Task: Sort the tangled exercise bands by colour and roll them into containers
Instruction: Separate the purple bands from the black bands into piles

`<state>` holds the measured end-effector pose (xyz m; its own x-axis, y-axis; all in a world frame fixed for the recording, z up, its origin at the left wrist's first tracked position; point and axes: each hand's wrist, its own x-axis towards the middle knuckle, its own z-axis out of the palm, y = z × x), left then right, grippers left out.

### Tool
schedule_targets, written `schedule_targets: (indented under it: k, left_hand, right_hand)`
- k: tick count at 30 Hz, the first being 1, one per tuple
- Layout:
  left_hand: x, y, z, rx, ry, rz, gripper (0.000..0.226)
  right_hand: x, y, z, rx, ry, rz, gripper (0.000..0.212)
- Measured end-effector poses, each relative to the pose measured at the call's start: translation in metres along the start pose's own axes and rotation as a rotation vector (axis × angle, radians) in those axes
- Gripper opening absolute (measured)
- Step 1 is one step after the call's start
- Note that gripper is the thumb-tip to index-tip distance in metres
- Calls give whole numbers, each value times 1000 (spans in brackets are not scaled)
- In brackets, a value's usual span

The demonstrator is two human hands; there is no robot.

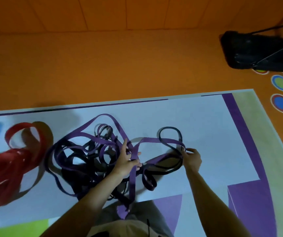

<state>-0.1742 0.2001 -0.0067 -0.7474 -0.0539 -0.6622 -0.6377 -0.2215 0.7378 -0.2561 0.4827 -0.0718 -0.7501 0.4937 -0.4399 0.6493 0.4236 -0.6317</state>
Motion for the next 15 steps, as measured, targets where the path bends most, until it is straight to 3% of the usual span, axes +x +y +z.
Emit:
schedule_targets:
  k: [1,4,6,11,13,15]
  left_hand:
    - [2,0,0,42,-14,9,84]
    - [10,3,4,310,-29,21,45]
    - [9,10,14,386,-33,29,35]
    - [9,21,44,208,-227,-64,37]
    - [16,13,50,178,-154,-56,36]
    - [22,12,45,93,-30,-41,26]
  right_hand:
    - [-1,-1,3,8,-9,-7,35]
    - [-15,-6,4,55,-85,-37,23]
    - [-32,-10,2,98,-162,-95,12]
    - [-101,-33,-2,118,-533,-399,11]
    - [-124,-39,-2,103,-661,-438,15]
    - [-131,-36,-4,148,-636,-388,20]
